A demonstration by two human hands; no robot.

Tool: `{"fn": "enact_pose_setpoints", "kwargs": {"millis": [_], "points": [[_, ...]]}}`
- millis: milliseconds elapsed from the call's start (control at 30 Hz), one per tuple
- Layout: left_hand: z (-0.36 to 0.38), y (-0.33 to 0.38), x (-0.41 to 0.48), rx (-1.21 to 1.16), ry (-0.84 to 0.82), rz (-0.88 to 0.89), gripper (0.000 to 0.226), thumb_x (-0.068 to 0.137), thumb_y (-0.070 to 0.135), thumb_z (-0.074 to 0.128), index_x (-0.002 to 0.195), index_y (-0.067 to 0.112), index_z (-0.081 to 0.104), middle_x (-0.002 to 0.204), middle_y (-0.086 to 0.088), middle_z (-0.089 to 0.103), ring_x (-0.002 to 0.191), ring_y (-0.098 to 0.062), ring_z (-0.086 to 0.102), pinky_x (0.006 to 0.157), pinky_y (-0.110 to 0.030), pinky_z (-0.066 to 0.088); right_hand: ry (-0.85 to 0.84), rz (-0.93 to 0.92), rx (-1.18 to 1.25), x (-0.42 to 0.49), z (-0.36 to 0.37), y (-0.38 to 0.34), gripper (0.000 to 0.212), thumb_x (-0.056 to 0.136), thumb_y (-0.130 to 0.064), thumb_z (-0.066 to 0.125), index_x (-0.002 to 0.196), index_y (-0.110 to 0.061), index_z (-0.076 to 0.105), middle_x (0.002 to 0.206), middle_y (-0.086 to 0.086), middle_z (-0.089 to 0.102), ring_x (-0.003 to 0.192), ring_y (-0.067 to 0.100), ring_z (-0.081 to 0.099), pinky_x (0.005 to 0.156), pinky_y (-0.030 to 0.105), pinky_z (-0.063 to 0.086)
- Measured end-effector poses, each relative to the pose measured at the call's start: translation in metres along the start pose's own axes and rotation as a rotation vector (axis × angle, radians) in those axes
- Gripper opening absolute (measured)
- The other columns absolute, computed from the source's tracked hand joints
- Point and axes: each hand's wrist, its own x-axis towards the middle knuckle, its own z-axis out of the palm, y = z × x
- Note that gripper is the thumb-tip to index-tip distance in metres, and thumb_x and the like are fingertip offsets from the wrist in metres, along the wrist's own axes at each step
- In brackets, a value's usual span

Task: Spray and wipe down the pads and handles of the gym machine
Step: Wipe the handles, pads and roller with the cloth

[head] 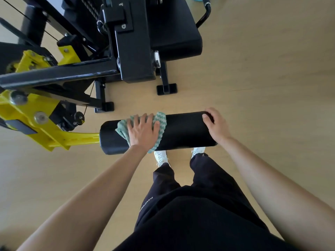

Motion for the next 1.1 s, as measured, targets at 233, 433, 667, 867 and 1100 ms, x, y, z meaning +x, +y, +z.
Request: {"fn": "enact_pose_setpoints", "kwargs": {"millis": [233, 433, 667, 867, 1100], "points": [[0.006, 0.084, -0.002, 0.023, -0.014, 0.265, 0.059, 0.105, 0.051, 0.013, 0.153, 0.025, 0.035, 0.158, 0.000, 0.044, 0.148, -0.031, 0.036, 0.120, -0.055, 0.025, 0.060, -0.065, -0.021, -0.052, 0.003, 0.019, 0.058, 0.109, -0.017, 0.044, 0.163, -0.018, 0.023, 0.168, -0.010, 0.020, 0.152, 0.000, 0.017, 0.120, 0.010, 0.013], [0.006, 0.136, -0.001, 0.068, -0.034, 0.496, 0.060, 0.107, 0.055, 0.015, 0.160, 0.027, 0.018, 0.164, -0.001, 0.033, 0.151, -0.033, 0.031, 0.122, -0.055, 0.024, 0.137, -0.056, 0.038, -0.069, 0.009, 0.024, 0.061, 0.102, 0.000, 0.050, 0.159, -0.015, 0.034, 0.166, -0.003, 0.032, 0.151, 0.006, 0.029, 0.116, 0.003, 0.016], [0.008, 0.073, -0.005, 0.011, 0.047, 0.276, 0.056, 0.107, 0.055, 0.017, 0.154, 0.031, 0.036, 0.156, -0.002, 0.047, 0.144, -0.031, 0.042, 0.120, -0.053, 0.029, 0.282, 0.000, -0.020, -0.063, 0.012, 0.010, 0.045, 0.104, -0.010, 0.052, 0.148, -0.012, 0.052, 0.151, 0.000, 0.055, 0.138, 0.016, 0.047, 0.114, 0.023, 0.032], [0.010, -0.040, -0.013, -0.018, 0.149, 0.023, 0.054, 0.107, 0.052, 0.019, 0.146, 0.026, 0.047, 0.147, -0.003, 0.055, 0.138, -0.030, 0.044, 0.119, -0.052, 0.027, 0.356, -0.050, -0.291, -0.031, 0.020, -0.015, 0.029, 0.097, -0.025, 0.063, 0.121, -0.008, 0.064, 0.133, 0.008, 0.064, 0.120, 0.037, 0.055, 0.099, 0.047, 0.042], [-0.002, -0.107, -0.008, -0.085, 0.013, -0.365, 0.063, 0.101, 0.064, 0.013, 0.151, 0.033, 0.036, 0.166, -0.005, 0.027, 0.153, -0.042, 0.018, 0.120, -0.069, 0.012, 0.069, -0.021, -0.697, 0.010, 0.028, -0.046, 0.066, 0.097, -0.067, 0.042, 0.147, -0.025, 0.051, 0.159, 0.006, 0.041, 0.148, 0.039, 0.032, 0.119, 0.059, 0.017]]}}
